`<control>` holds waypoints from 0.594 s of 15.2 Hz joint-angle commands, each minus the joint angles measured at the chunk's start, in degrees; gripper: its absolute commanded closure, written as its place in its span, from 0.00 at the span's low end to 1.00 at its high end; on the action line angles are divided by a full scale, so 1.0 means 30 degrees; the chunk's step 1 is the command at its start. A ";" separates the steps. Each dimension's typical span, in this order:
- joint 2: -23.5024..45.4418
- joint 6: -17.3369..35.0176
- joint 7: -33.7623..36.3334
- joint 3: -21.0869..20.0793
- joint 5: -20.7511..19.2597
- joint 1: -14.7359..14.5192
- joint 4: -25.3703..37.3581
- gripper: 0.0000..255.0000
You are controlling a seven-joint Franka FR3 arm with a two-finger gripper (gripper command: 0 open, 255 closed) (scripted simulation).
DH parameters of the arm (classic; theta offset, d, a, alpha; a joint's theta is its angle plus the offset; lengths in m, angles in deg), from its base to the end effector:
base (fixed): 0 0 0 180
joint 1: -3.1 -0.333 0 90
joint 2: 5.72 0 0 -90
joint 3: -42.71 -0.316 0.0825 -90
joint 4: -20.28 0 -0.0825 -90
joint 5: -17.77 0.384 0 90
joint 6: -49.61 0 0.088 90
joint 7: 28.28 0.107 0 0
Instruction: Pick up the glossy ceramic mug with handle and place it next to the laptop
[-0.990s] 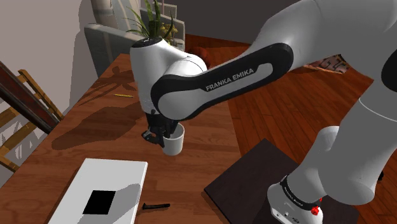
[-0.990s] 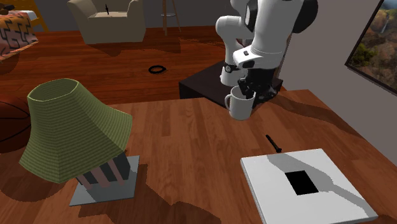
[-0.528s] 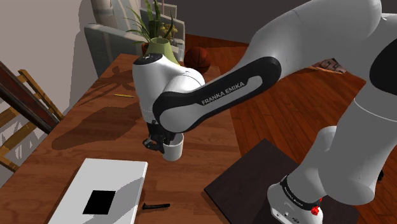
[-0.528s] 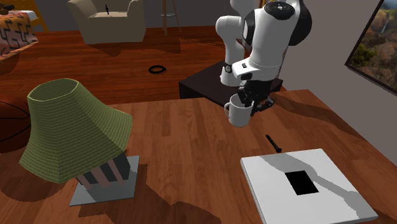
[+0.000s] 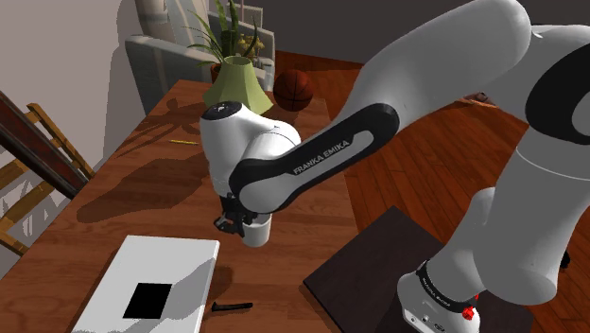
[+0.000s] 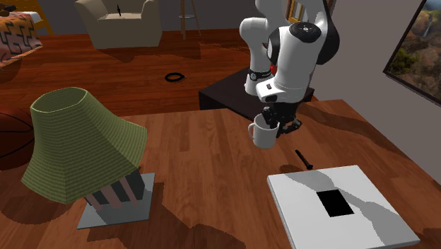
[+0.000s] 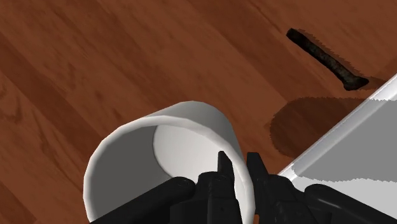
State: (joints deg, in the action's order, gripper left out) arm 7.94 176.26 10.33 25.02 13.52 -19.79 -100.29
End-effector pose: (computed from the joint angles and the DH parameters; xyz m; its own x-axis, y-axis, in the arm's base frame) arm 0.4292 0.3614 0.3002 0.9918 0.0748 -0.1041 0.0813 -0.9949 0.0600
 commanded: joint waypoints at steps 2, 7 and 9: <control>0.0648 0.0749 0.0150 0.0098 -0.0272 -0.0060 -0.0118 1.00; 0.1573 0.1830 0.0404 0.0258 -0.0665 -0.0180 -0.0319 1.00; 0.1962 0.2253 0.0510 0.0335 -0.0830 -0.0236 -0.0369 1.00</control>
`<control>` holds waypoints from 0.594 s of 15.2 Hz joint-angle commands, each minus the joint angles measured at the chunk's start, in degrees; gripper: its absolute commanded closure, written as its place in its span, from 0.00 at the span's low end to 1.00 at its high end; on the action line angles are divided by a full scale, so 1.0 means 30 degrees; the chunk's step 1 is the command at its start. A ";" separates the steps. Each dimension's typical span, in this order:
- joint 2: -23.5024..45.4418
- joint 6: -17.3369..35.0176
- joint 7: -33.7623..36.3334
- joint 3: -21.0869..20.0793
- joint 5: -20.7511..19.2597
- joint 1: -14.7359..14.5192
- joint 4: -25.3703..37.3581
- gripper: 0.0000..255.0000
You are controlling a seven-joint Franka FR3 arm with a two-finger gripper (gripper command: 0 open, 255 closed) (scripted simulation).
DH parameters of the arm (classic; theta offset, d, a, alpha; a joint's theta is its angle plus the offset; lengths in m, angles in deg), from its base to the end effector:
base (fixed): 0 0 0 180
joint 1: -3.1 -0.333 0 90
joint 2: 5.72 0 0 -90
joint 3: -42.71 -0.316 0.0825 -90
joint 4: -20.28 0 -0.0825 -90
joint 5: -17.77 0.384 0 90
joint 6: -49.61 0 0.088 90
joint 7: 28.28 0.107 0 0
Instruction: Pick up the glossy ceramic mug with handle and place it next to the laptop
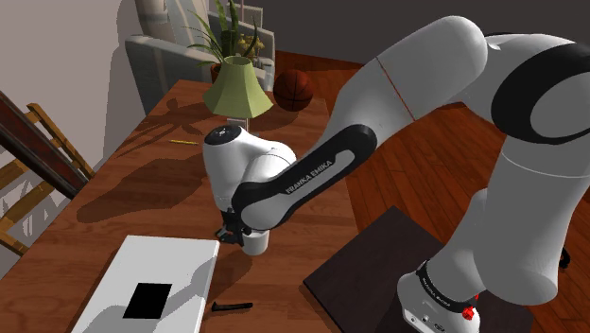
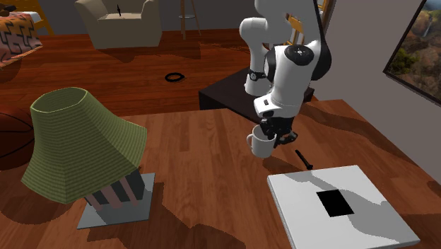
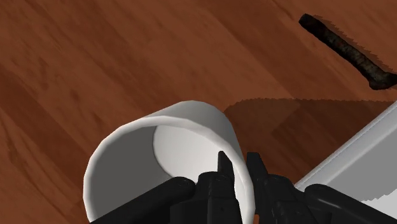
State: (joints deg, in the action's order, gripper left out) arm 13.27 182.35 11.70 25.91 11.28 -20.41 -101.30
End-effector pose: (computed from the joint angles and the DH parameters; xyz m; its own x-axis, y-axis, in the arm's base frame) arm 0.4306 0.3616 0.2504 0.9918 0.0747 -0.1040 0.0812 -0.9949 0.0600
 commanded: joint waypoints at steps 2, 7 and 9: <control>0.0584 0.0638 0.0162 0.0122 -0.0253 -0.0089 -0.0066 1.00; 0.0970 0.1025 0.0265 0.0209 -0.0415 -0.0152 -0.0082 1.00; 0.0970 0.1025 0.0265 0.0209 -0.0415 -0.0152 -0.0082 1.00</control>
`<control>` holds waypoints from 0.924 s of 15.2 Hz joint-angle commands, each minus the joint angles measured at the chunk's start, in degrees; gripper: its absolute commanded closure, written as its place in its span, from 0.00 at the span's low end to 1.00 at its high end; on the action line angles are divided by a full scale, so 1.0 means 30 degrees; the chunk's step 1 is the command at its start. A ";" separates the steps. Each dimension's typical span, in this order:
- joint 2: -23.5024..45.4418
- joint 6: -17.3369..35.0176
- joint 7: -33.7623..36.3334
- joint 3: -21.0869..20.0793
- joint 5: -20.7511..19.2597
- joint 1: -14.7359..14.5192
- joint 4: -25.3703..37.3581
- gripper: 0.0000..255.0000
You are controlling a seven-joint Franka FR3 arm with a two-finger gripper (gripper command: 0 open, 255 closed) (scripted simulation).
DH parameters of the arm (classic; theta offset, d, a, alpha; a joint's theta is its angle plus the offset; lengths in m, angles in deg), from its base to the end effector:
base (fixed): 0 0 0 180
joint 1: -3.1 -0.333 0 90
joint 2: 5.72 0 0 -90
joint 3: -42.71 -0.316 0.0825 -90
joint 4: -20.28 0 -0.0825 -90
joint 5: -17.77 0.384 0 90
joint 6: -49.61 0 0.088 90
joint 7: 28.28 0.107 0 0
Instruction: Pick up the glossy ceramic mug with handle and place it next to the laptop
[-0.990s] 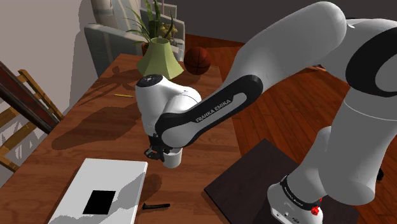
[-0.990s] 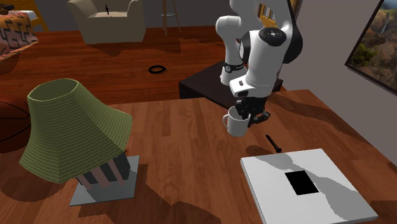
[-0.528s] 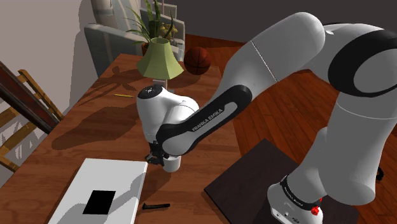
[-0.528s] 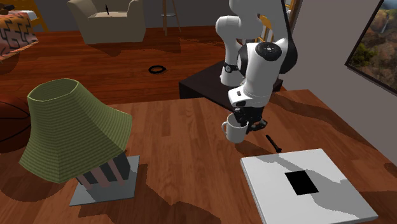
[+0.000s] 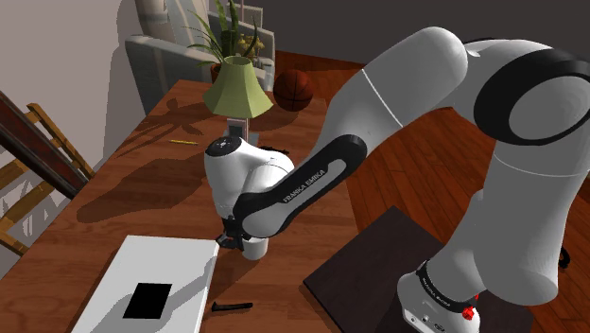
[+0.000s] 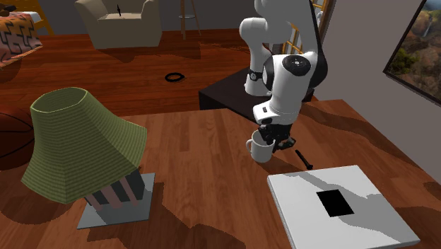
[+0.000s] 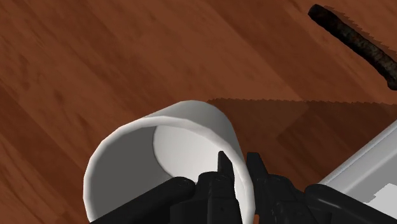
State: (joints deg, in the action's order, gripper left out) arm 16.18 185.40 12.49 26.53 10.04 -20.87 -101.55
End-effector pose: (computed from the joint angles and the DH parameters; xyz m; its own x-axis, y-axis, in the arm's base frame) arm 0.4305 0.3616 0.2247 0.9918 0.0750 -0.1037 0.0815 -0.9949 0.0599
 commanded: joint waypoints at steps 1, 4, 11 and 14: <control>0.0000 0.0007 -0.0001 0.0001 -0.0002 0.0001 0.0000 1.00; 0.0000 0.0008 0.0001 0.0001 -0.0002 0.0000 0.0000 0.00; -0.1239 -0.1677 -0.0372 -0.0283 0.0550 0.0200 0.0497 0.00; -0.1539 -0.2128 -0.0464 -0.0336 0.0686 0.0235 0.0663 0.00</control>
State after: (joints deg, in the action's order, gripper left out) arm 11.97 179.53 11.18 25.62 11.92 -20.20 -99.62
